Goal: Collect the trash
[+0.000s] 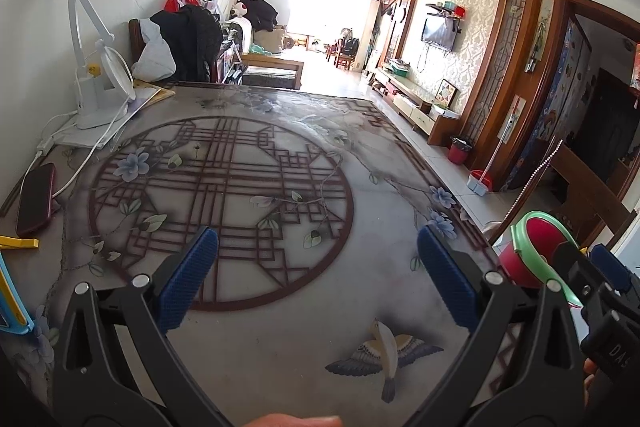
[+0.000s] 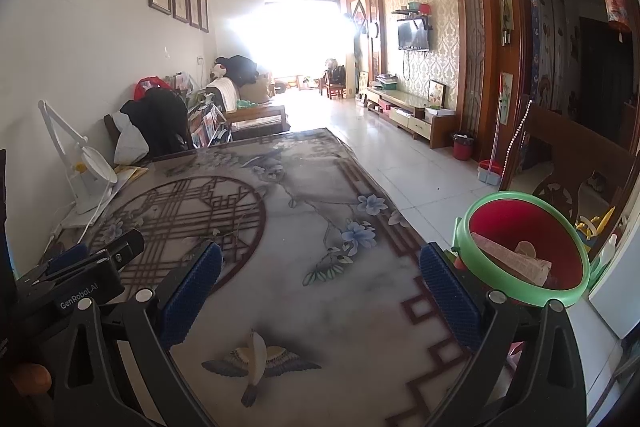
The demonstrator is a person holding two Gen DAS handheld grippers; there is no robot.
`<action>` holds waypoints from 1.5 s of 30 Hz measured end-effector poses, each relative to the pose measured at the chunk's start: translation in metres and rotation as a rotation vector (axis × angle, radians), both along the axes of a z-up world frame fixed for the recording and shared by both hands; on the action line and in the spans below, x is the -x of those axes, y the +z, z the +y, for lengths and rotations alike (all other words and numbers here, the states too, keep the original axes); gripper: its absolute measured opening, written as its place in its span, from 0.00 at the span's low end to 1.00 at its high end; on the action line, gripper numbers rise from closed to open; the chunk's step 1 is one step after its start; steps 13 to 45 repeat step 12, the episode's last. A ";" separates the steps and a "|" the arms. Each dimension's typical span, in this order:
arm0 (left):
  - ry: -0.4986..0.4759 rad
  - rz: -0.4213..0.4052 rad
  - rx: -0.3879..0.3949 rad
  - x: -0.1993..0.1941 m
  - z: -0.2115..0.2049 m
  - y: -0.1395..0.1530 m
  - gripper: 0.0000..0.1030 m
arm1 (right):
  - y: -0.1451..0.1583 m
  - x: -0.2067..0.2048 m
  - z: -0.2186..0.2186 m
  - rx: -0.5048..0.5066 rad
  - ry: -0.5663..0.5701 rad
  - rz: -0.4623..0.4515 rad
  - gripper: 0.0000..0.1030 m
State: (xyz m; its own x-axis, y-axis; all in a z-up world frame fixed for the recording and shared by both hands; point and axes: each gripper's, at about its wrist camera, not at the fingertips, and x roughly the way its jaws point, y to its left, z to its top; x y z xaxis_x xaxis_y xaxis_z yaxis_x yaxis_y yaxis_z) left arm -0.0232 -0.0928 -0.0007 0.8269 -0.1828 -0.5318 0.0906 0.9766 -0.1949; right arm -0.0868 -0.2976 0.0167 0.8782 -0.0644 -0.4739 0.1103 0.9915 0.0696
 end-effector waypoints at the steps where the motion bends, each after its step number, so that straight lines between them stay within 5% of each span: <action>1: -0.001 0.001 0.001 0.000 0.000 -0.001 0.95 | 0.000 -0.001 0.000 0.000 0.001 0.003 0.93; 45: 0.037 0.043 -0.008 -0.007 0.007 -0.010 0.95 | -0.016 -0.008 0.003 -0.010 0.009 0.041 0.93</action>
